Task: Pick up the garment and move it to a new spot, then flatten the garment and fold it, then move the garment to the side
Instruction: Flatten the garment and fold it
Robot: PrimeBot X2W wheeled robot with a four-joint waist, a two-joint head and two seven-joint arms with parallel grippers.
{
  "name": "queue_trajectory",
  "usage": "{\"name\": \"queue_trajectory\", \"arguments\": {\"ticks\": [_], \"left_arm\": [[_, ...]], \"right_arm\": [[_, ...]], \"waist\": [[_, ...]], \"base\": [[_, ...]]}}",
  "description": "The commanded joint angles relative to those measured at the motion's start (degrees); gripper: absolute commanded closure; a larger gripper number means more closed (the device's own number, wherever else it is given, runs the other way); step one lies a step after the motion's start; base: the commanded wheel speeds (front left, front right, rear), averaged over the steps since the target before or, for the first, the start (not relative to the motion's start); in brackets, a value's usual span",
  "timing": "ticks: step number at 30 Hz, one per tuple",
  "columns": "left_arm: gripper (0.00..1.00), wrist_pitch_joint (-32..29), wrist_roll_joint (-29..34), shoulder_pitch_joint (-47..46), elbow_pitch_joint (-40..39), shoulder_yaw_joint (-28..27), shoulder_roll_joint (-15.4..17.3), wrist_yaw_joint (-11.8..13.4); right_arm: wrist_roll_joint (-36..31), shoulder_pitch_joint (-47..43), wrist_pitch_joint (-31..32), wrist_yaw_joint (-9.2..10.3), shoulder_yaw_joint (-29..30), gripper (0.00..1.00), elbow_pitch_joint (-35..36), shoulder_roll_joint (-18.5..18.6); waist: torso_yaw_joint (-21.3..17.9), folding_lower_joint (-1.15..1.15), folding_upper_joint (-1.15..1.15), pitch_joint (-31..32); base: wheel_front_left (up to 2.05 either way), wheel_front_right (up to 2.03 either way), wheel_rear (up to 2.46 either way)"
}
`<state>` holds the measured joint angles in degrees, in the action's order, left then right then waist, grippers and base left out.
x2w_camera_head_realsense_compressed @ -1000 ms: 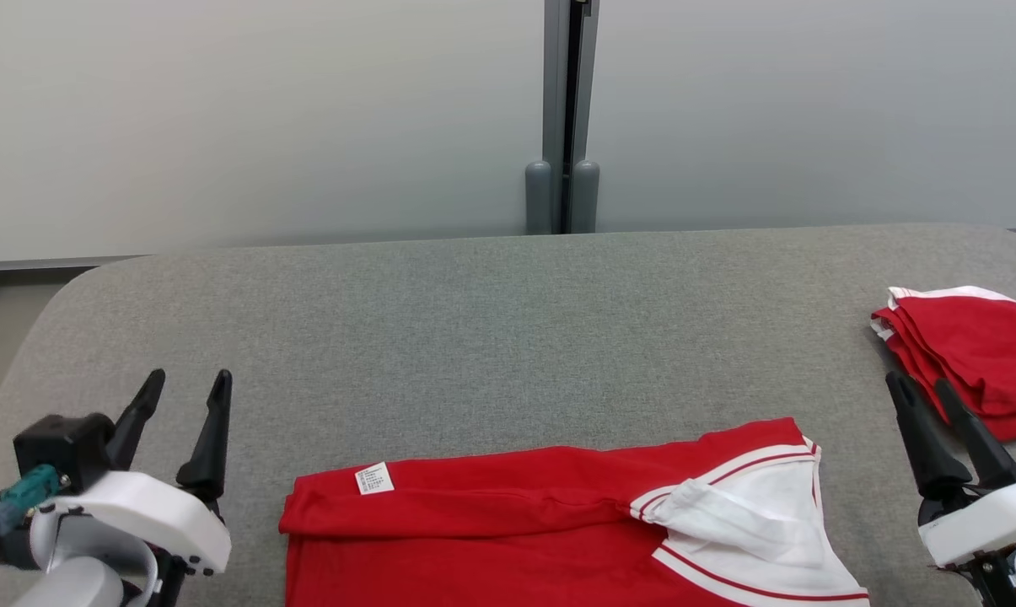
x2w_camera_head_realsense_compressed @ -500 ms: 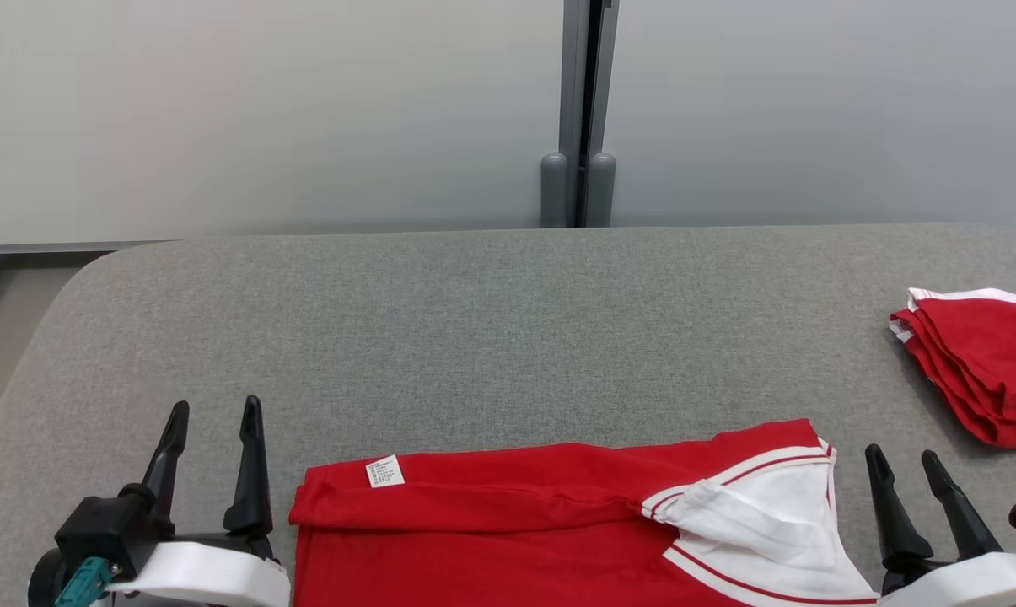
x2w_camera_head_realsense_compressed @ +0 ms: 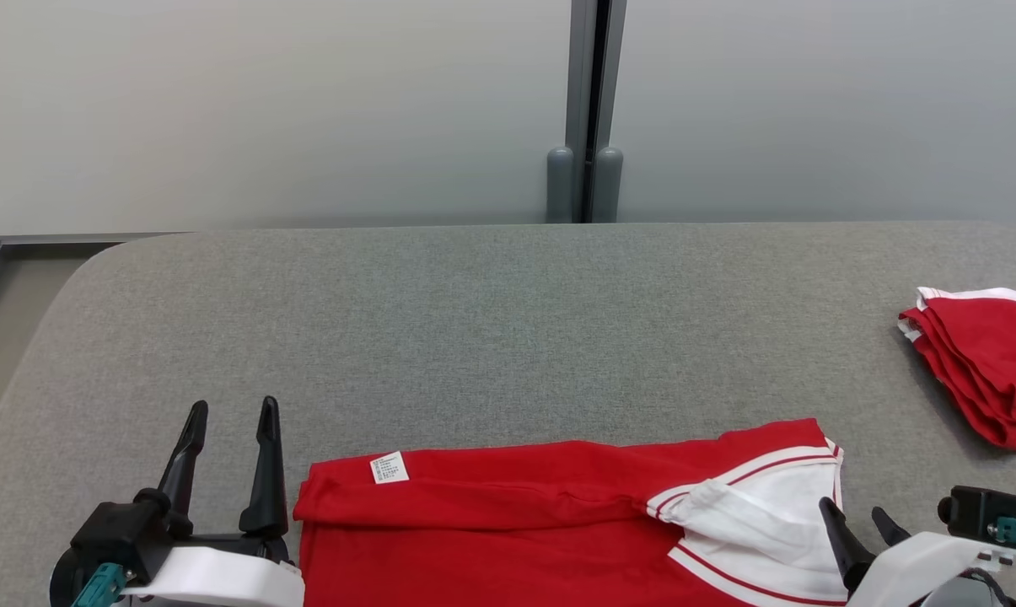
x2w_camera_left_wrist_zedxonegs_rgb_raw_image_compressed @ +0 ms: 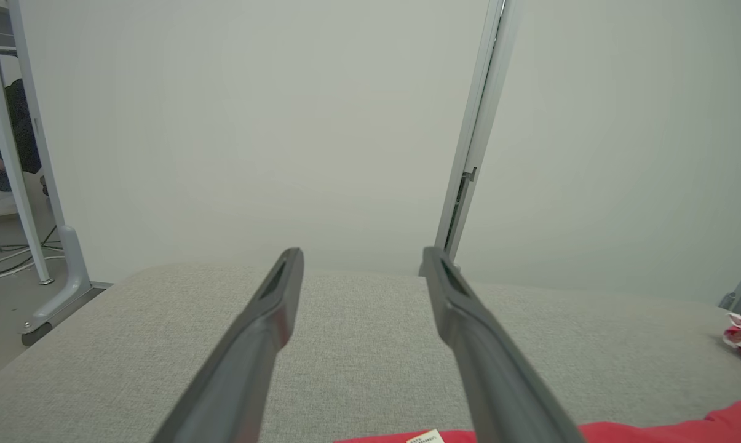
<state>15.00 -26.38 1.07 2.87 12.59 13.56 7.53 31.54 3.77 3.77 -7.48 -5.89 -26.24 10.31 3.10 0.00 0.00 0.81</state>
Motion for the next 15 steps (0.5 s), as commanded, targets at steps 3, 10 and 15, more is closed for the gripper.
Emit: {"name": "queue_trajectory", "arguments": {"ticks": [3, 10, 15], "left_arm": [[0.0, 0.2, 1.2, 0.2, 0.7, -1.0, -0.9, -1.4], [0.0, 0.2, 2.5, 0.1, 1.3, -2.6, -2.7, -3.6], [0.0, 0.2, 3.4, 0.4, 1.9, -3.4, -3.3, -4.5]], "right_arm": [[-1.0, 2.5, 5.8, -0.04, 2.5, 0.0, -4.3, -1.7], [-1.6, 5.3, 17.8, -0.04, 6.7, 0.0, -12.0, -5.1], [-0.5, 5.6, 20.5, -0.12, 6.5, 0.0, -11.8, -7.0]], "waist": [[0.5, 0.0, 0.0, 0.1], [2.1, 0.0, 0.0, 0.0], [2.9, 0.0, 0.0, -0.2]], "base": [[0.0, 0.0, 0.0], [0.0, 0.0, 0.0], [0.0, 0.0, 0.0]]}}
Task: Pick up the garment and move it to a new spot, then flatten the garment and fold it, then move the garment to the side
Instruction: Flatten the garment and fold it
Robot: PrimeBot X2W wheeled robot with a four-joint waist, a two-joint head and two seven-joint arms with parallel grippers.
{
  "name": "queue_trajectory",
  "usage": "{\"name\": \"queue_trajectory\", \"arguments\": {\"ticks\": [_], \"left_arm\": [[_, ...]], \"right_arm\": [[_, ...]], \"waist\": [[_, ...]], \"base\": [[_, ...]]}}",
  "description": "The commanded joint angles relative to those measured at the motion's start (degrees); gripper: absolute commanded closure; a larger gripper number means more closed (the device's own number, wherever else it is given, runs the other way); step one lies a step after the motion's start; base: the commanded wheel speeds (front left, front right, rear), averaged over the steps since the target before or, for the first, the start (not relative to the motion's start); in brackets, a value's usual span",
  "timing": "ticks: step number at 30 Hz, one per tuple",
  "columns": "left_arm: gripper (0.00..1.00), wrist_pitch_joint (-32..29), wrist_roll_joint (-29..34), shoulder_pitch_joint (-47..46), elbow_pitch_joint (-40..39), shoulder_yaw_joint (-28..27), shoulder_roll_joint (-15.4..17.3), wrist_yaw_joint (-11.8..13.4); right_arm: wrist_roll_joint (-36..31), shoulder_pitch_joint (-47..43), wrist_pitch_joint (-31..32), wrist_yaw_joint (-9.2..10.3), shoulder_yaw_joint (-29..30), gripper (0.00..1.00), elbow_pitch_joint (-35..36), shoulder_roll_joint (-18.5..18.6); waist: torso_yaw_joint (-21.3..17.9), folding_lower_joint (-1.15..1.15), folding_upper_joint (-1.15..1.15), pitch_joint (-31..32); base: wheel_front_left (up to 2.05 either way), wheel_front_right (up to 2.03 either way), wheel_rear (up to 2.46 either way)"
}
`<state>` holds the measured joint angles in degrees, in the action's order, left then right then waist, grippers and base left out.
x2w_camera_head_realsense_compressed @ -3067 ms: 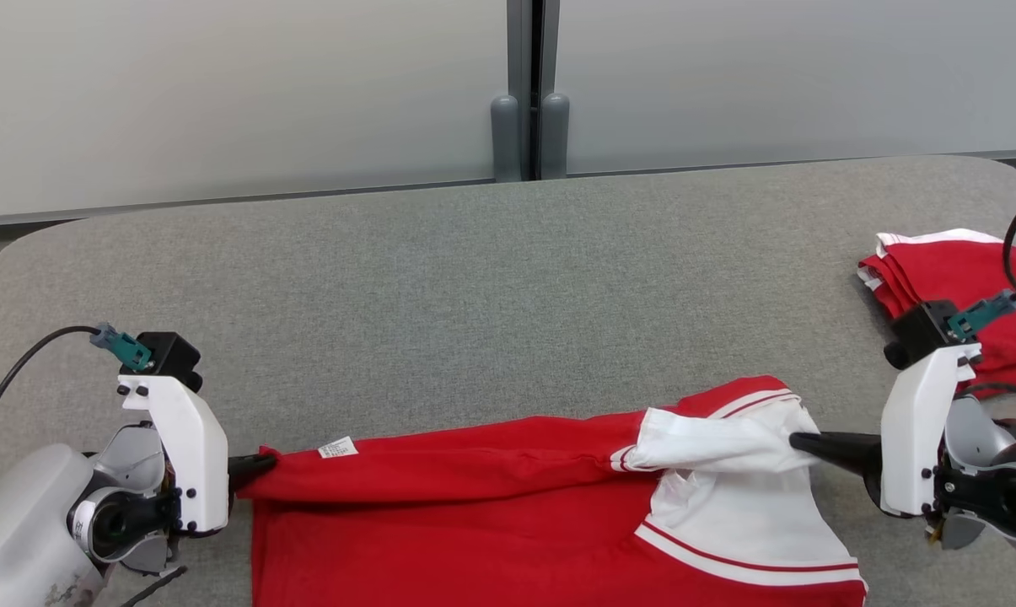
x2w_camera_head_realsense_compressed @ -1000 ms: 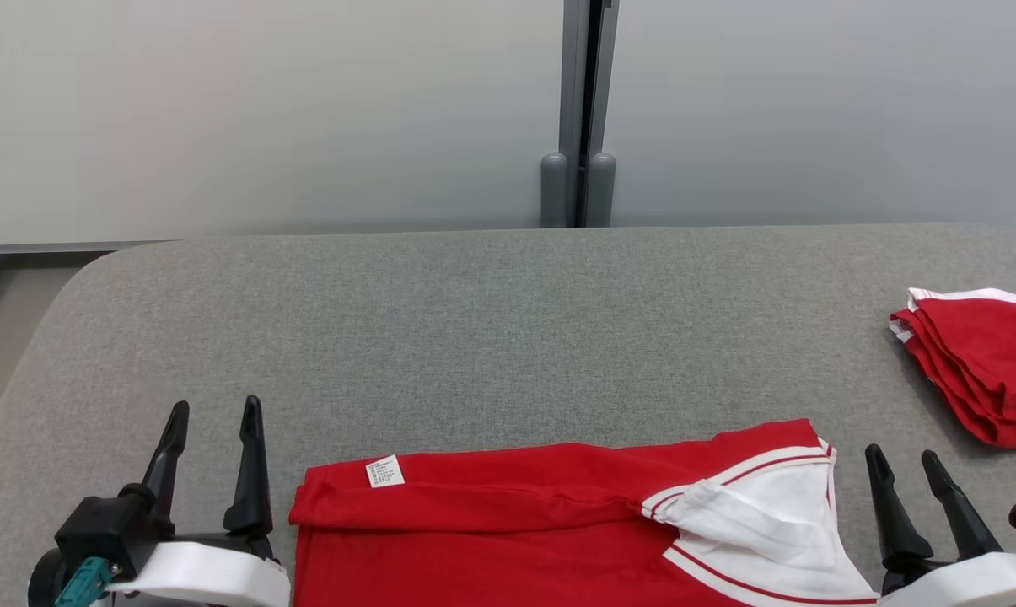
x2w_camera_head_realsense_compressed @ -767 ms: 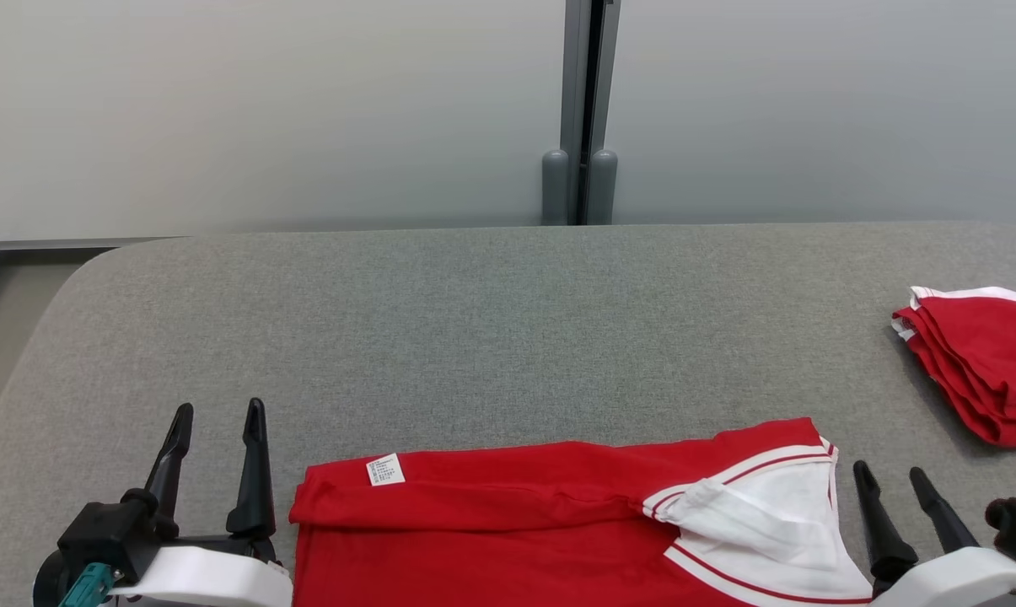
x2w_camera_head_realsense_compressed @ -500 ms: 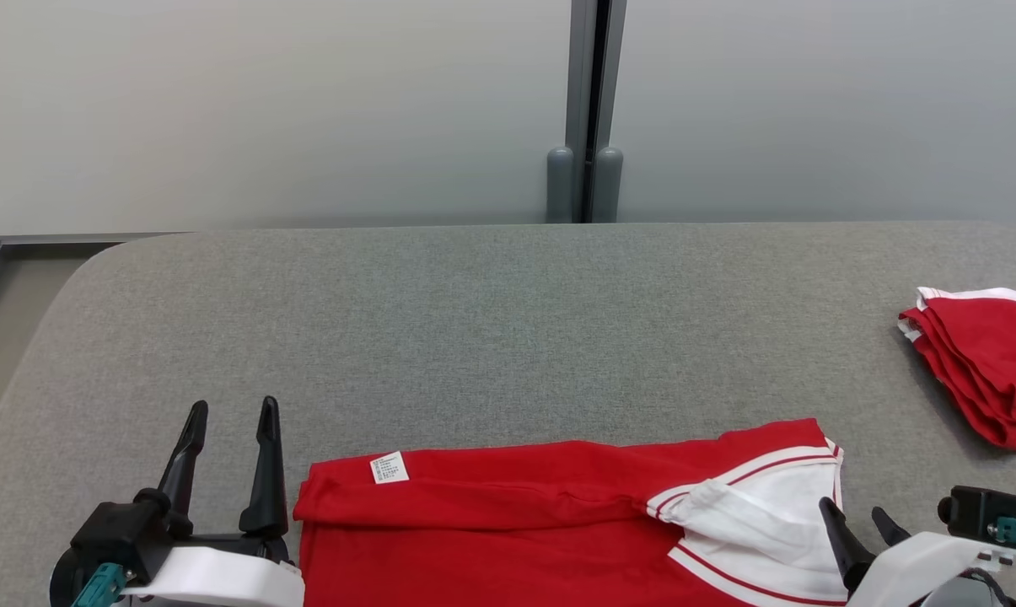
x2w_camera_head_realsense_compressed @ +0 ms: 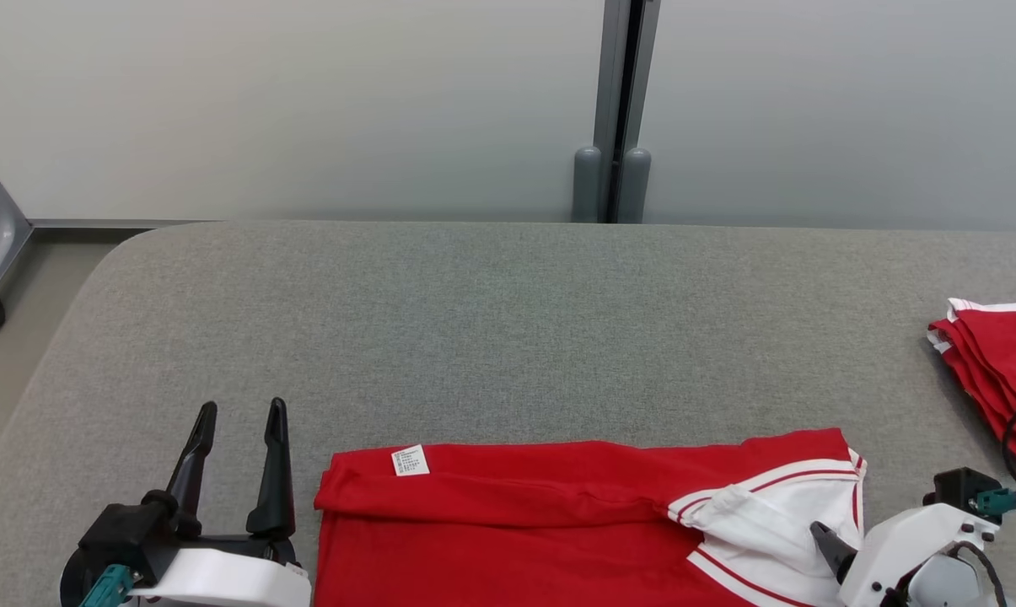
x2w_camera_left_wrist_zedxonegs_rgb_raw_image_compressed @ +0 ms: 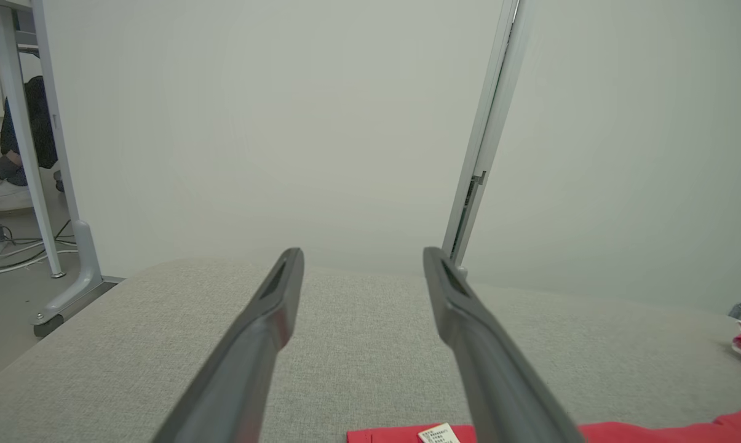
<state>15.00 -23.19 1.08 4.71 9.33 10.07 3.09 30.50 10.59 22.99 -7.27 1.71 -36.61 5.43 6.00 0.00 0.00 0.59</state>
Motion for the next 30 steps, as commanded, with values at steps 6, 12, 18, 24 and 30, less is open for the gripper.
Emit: {"name": "queue_trajectory", "arguments": {"ticks": [6, 12, 18, 24, 30], "left_arm": [[0.0, 0.2, 0.9, 0.0, 0.9, -0.8, -0.7, -0.9], [0.0, 0.2, 1.4, 0.0, 1.3, -1.5, -1.3, -1.5], [0.0, 0.2, 1.7, 0.2, 1.6, -2.0, -1.8, -1.9], [0.0, 0.2, 2.2, 0.6, 1.4, -2.9, -2.1, -2.3], [0.0, 0.2, 2.7, 1.0, 1.7, -3.5, -2.8, -2.6]], "right_arm": [[1.5, -1.3, 1.6, -0.43, -2.3, 0.58, 0.1, -2.8], [0.8, -0.6, -0.9, -0.28, -1.7, 1.0, 2.3, -2.1], [1.0, -0.3, -3.6, -0.28, 0.0, 1.0, 5.6, 0.0], [0.4, -0.7, -5.1, -0.23, 3.4, 1.0, 8.2, 3.9], [-2.0, -1.2, -7.4, -0.27, 6.9, 1.0, 10.2, 6.0]], "waist": [[0.4, 0.0, 0.0, -0.2], [-0.1, 0.0, 0.0, -0.3], [-1.7, 0.0, 0.0, -0.5], [-3.3, 0.0, 0.0, -0.4], [-4.3, 0.0, 0.0, -0.1]], "base": [[0.0, 0.0, 0.0], [0.0, 0.0, 0.0], [0.0, 0.0, 0.0], [0.0, 0.0, 0.0], [0.0, 0.0, 0.0]]}}
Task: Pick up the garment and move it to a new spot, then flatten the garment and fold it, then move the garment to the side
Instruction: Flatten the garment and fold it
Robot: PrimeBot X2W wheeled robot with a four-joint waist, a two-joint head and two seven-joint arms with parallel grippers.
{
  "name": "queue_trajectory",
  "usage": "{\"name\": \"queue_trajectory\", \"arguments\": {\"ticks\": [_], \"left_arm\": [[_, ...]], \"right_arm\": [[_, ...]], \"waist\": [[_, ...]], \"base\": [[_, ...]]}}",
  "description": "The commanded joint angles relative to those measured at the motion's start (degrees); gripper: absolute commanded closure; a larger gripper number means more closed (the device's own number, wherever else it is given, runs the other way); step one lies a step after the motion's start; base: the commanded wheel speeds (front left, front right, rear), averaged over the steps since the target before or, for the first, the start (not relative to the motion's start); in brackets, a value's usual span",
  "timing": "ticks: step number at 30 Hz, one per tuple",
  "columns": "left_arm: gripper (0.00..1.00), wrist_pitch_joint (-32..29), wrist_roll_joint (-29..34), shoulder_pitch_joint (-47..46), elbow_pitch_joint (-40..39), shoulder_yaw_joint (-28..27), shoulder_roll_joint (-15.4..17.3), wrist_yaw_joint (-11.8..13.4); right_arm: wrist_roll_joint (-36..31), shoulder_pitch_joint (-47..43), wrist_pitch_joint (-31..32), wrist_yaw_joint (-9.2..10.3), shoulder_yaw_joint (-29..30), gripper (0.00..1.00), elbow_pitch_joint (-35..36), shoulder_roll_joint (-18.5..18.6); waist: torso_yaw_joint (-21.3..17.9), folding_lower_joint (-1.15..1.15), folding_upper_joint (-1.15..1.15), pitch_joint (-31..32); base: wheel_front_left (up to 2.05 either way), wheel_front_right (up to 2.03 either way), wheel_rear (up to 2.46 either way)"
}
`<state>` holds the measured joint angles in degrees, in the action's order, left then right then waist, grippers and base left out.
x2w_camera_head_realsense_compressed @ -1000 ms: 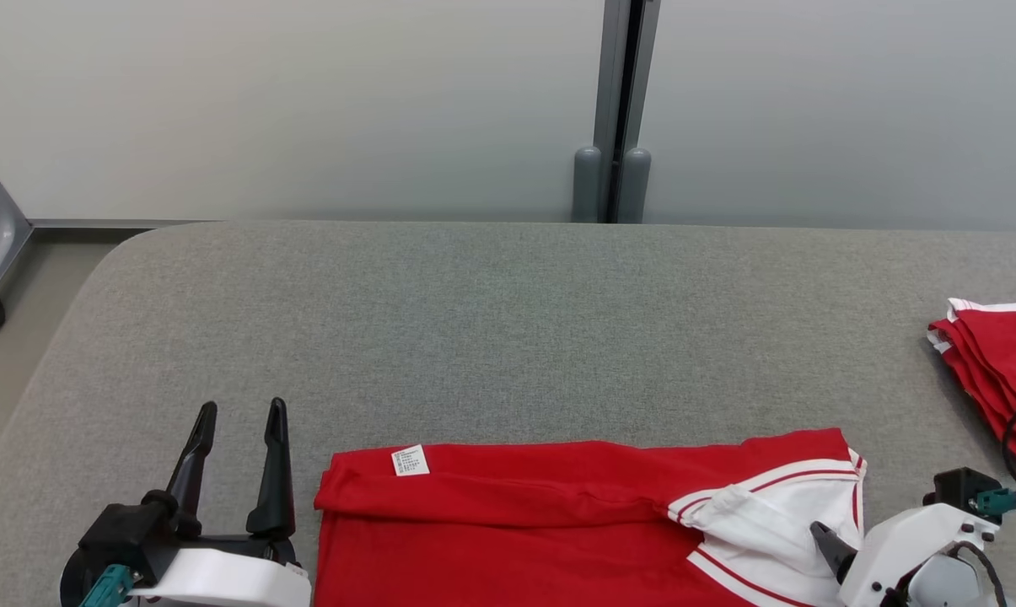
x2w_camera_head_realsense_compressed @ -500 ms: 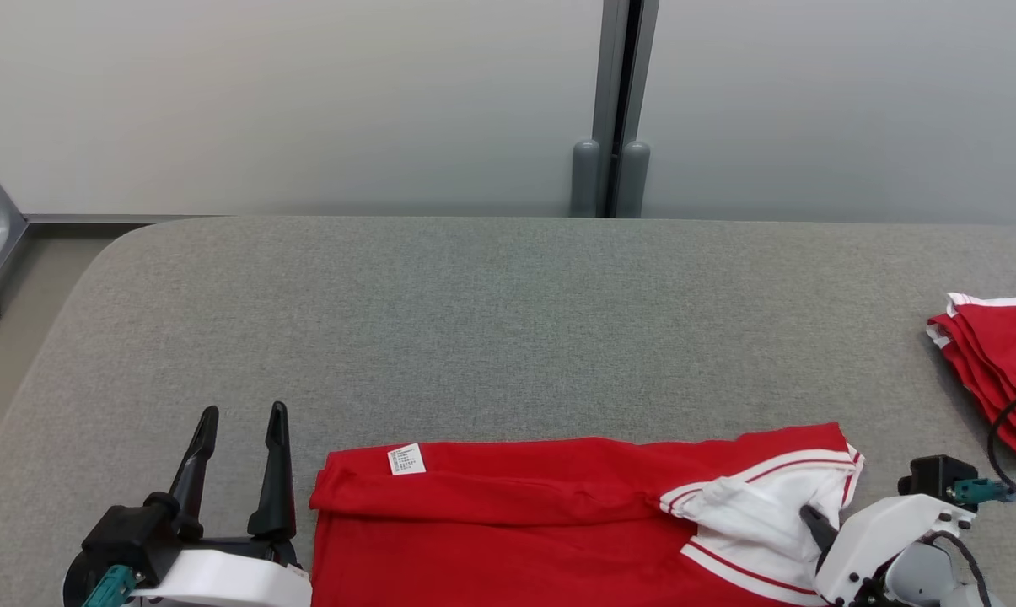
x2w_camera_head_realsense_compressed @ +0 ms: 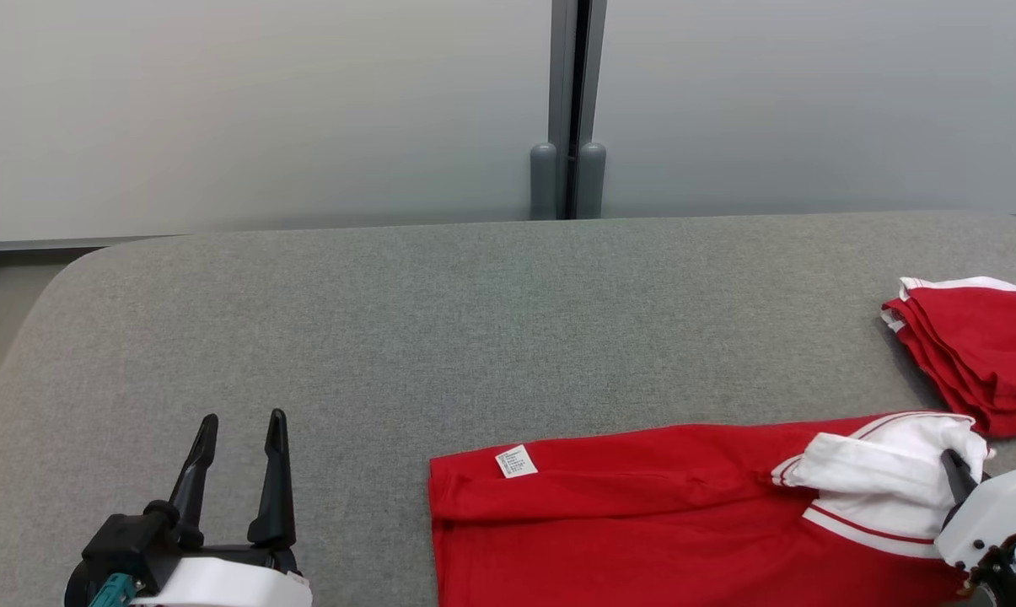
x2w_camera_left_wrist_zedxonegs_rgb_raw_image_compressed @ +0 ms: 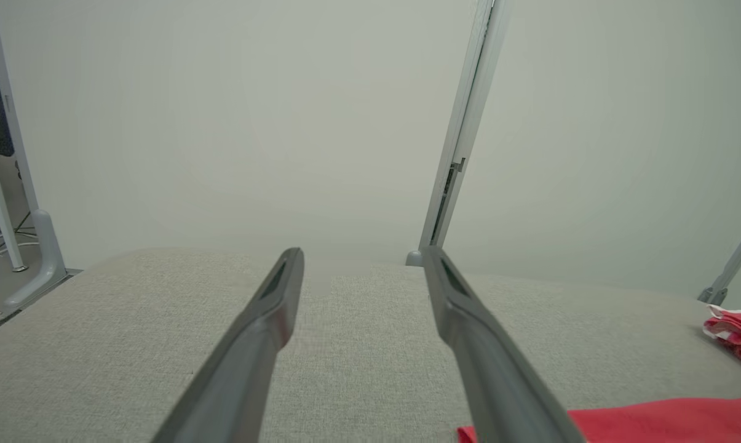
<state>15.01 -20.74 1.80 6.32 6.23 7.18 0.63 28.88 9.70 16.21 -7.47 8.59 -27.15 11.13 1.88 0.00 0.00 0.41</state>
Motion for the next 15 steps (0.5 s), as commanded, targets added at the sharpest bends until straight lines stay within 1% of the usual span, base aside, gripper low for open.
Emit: {"name": "queue_trajectory", "arguments": {"ticks": [1, 5, 8, 9, 15], "left_arm": [[0.0, 0.2, 0.3, 0.4, 0.2, -0.5, 0.0, -0.3], [0.0, 0.2, 0.6, 0.6, 0.7, -0.8, -0.4, -0.8], [0.0, 0.2, 0.8, 0.6, 1.2, -0.9, -0.6, -1.2], [0.0, 0.2, 0.8, 0.6, 1.2, -0.9, -0.6, -1.2], [0.0, 0.2, 1.1, 0.2, 2.2, -0.6, -1.1, -1.8]], "right_arm": [[-0.9, -0.4, -1.1, -0.07, -0.1, 1.0, 1.5, 0.5], [-1.5, -0.9, -1.6, -0.06, -1.9, 1.0, 5.7, -0.4], [-1.9, -1.7, -1.2, -0.06, -4.1, 1.0, 10.2, -1.3], [-1.9, -1.7, -1.2, -0.06, -4.1, 1.0, 10.2, -1.3], [-2.3, -3.9, 2.0, -0.06, -11.4, 1.0, 19.1, -3.2]], "waist": [[-0.2, 0.0, 0.0, 0.1], [-0.2, 0.0, 0.0, 0.5], [0.6, 0.0, 0.0, 0.9], [0.6, 0.0, 0.0, 0.9], [4.5, 0.0, 0.0, 1.4]], "base": [[0.0, 0.0, 0.0], [0.0, 0.0, 0.0], [0.0, 0.0, 0.0], [0.0, 0.0, 0.0], [0.0, 0.0, 0.0]]}}
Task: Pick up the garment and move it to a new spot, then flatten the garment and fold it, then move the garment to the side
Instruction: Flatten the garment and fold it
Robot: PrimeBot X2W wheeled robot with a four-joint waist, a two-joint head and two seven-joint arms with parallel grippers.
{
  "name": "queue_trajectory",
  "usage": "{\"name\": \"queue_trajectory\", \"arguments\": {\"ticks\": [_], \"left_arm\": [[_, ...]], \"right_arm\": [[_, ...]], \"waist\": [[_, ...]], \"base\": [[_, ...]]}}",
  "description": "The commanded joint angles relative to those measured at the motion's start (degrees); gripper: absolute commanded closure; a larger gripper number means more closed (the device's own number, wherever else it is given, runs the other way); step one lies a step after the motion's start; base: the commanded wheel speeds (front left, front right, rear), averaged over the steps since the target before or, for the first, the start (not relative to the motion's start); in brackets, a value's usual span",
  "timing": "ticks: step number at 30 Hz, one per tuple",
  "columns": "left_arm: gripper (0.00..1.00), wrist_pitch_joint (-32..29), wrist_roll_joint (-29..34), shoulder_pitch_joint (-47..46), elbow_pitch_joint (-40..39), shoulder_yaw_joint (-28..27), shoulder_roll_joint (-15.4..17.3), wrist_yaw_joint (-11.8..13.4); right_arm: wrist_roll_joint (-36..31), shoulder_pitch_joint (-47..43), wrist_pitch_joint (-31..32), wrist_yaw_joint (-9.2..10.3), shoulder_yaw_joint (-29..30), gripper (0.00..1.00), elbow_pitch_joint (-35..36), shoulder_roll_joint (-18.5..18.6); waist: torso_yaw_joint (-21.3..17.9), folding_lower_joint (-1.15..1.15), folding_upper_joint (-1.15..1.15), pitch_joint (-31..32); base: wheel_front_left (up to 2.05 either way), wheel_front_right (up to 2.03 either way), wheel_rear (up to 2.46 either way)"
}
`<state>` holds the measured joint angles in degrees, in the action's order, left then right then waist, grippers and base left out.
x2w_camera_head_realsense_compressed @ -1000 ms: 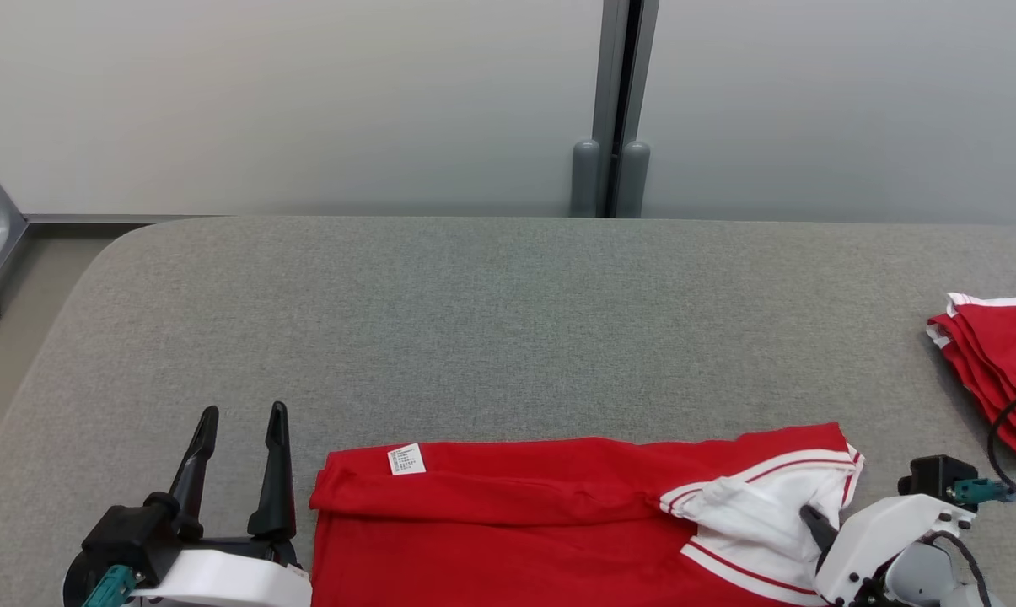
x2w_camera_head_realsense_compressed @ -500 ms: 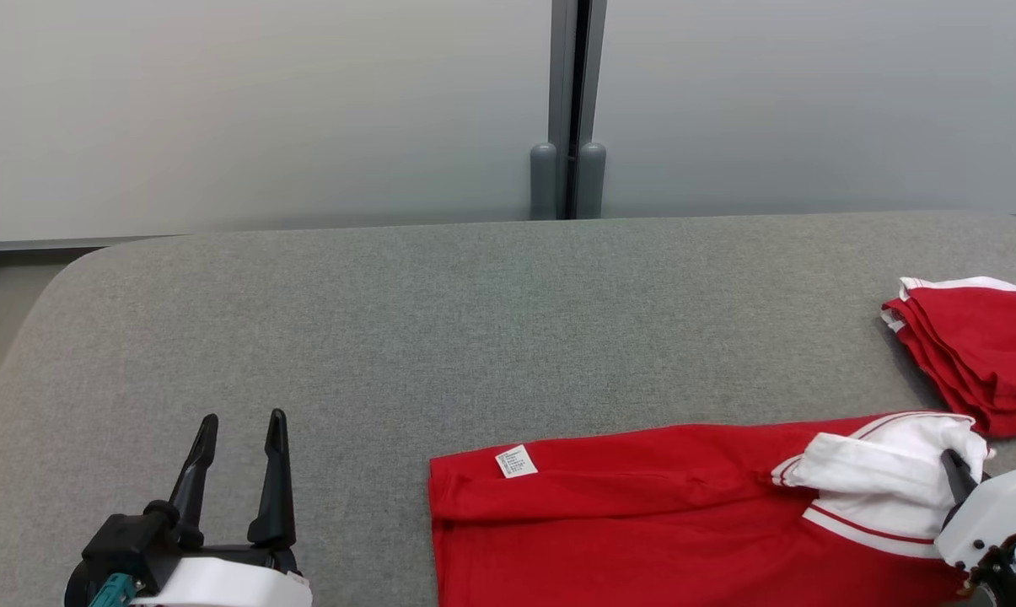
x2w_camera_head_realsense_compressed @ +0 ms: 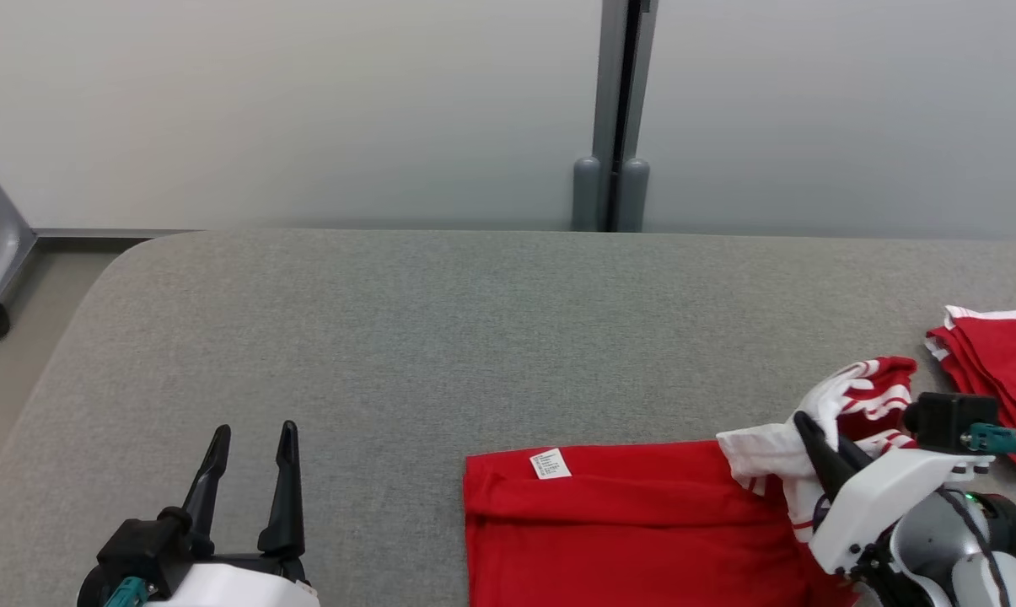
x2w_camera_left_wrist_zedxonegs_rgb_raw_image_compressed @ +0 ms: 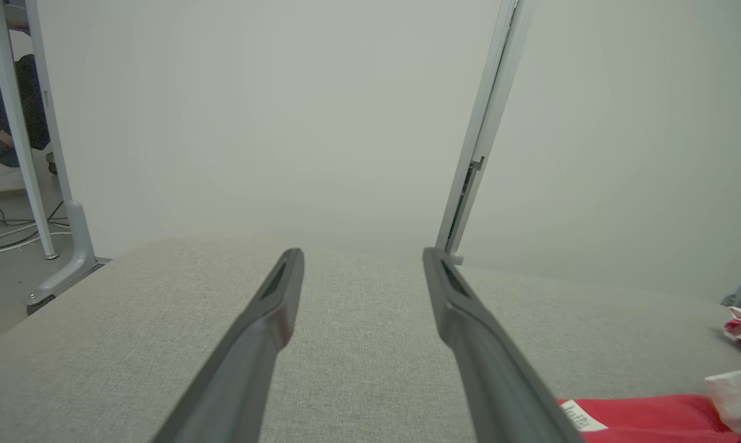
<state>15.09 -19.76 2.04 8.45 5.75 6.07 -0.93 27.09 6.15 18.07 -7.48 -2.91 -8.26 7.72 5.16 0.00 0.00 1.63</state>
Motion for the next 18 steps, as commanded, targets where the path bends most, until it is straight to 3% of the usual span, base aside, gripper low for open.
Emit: {"name": "queue_trajectory", "arguments": {"ticks": [1, 8, 18], "left_arm": [[0.0, 0.1, 0.3, -0.4, 0.5, 0.0, 0.0, -0.3], [0.0, 0.1, 0.5, -1.5, 2.0, 0.4, -0.2, -0.9], [0.0, 0.1, 0.1, -3.2, 4.8, 1.3, -0.2, -2.0]], "right_arm": [[-0.5, -0.7, 1.8, -0.04, -2.6, 1.0, 2.1, -0.4], [0.5, 0.0, 6.3, -0.04, -9.3, 1.0, 4.5, -2.0], [2.8, 1.2, 5.3, -0.04, -15.5, 1.0, -1.6, -4.4]], "waist": [[2.8, 0.0, 0.0, 0.2], [8.2, 0.0, 0.0, 0.2], [12.1, 0.0, 0.0, -0.2]], "base": [[0.0, 0.0, 0.0], [0.0, 0.0, 0.0], [0.0, 0.0, 0.0]]}}
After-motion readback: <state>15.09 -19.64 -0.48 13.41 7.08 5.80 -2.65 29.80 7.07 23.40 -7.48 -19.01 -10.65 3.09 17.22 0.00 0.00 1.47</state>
